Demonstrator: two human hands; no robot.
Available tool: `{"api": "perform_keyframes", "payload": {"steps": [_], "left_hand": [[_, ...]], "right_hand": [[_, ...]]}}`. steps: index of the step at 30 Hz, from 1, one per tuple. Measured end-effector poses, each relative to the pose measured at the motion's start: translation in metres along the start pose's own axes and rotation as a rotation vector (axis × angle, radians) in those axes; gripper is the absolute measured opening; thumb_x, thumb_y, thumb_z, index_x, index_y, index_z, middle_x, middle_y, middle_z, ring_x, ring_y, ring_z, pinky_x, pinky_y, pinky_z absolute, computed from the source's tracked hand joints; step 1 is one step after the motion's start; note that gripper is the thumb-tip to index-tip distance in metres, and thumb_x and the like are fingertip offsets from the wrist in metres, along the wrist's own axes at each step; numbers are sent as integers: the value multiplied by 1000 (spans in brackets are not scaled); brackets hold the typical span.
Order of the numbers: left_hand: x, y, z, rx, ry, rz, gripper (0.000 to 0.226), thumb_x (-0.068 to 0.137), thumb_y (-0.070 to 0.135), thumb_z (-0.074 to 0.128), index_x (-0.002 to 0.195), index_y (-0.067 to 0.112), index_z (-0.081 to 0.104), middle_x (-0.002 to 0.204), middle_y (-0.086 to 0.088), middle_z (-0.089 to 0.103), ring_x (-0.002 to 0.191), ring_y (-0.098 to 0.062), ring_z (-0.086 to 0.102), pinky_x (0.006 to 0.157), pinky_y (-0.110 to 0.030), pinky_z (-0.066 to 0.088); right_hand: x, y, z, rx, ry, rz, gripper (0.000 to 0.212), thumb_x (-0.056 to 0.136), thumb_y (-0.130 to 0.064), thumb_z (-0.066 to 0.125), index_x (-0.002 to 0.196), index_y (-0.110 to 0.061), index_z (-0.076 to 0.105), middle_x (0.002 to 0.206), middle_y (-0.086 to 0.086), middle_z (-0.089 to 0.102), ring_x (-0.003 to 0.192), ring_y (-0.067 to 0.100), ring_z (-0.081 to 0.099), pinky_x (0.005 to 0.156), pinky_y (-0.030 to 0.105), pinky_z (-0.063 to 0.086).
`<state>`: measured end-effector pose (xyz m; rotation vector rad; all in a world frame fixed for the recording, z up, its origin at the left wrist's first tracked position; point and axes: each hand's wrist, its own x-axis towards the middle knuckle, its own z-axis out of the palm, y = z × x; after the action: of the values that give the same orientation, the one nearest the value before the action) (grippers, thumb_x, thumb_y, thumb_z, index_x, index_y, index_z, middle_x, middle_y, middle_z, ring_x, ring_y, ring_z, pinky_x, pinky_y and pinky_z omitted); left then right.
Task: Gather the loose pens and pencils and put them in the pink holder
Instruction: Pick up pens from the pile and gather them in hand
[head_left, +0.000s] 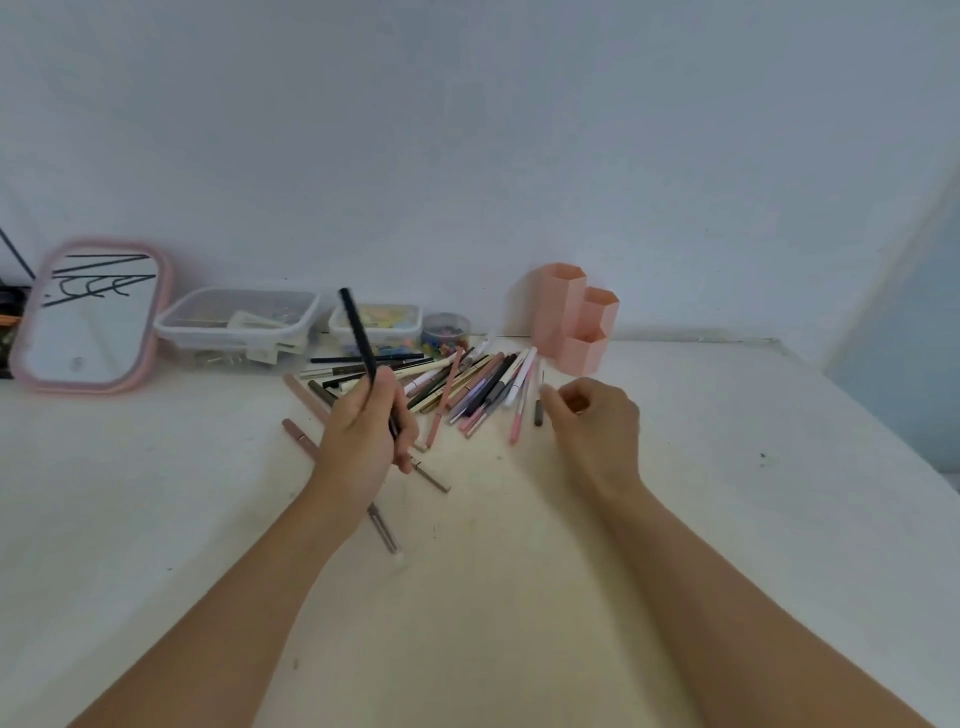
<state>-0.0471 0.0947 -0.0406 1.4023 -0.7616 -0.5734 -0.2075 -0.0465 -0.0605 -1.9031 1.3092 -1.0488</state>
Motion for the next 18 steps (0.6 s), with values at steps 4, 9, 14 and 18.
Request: {"api": "perform_keyframes", "payload": {"steps": [4, 9, 14, 18], "left_hand": [[3, 1, -5, -84, -45, -95, 39, 109, 28, 32, 77, 13, 48, 47, 4, 30, 41, -14, 27, 43, -28, 36], [4, -5, -2, -25, -94, -74, 34, 110, 24, 37, 81, 17, 51, 58, 4, 29, 47, -11, 27, 41, -26, 33], [9, -8, -2, -153, -76, -112, 26, 109, 14, 37, 112, 14, 63, 68, 4, 47, 50, -8, 38, 41, -21, 37], [12, -6, -2, -280, -36, -185, 33, 107, 2, 39, 121, 22, 61, 82, -1, 53, 55, -8, 46, 43, -20, 40]], "right_hand": [[14, 13, 2, -220, -49, 59, 32, 76, -49, 68, 92, -21, 68, 91, -7, 66, 88, 17, 63, 75, 33, 50], [16, 9, 12, -396, -40, 5, 31, 79, -40, 59, 87, -12, 68, 84, 1, 68, 81, 26, 63, 73, 36, 54], [17, 16, 9, -334, 20, 23, 19, 80, -25, 58, 77, -10, 69, 78, 3, 68, 73, 28, 64, 69, 39, 57], [15, 9, -8, 94, 161, 43, 11, 85, -20, 64, 85, -17, 74, 79, -4, 73, 71, 16, 70, 75, 35, 57]]}}
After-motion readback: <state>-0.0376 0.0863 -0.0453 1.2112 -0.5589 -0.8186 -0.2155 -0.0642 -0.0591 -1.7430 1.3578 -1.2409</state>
